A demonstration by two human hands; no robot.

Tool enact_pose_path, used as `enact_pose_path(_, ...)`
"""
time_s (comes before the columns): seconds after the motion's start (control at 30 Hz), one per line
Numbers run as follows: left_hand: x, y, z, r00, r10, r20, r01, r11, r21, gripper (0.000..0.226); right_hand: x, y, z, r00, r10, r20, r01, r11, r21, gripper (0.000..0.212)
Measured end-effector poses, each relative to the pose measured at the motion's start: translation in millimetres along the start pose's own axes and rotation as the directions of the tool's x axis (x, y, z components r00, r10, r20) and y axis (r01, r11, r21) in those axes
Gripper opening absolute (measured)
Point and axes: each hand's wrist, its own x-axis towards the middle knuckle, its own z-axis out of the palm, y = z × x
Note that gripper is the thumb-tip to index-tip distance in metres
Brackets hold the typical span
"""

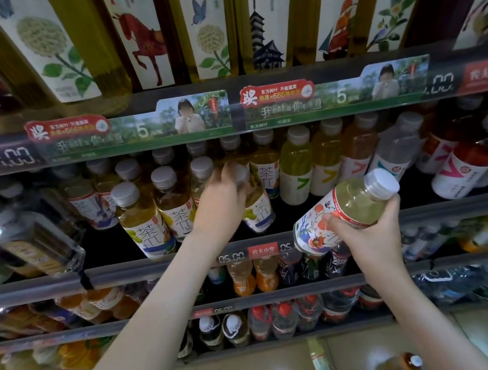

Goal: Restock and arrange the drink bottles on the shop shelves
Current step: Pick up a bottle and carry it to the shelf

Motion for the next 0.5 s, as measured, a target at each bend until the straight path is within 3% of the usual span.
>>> enact_pose_path(0.27,32.1,31.5,32.8,0.997,0.055,0.050,-0.056,0.998,0.014,0.050,5.0,4.6,3.2,1.000,-0.005,-0.005,0.005,1.000,-0.022,0.074)
enact_pose_path(0.5,14.6,24.7,39.6,0.991,0.130,-0.040,-0.133,0.984,-0.114,0.045,-1.9,-1.2,17.2,0.995,-0.045,0.092,0.049,0.998,-0.041,0.074)
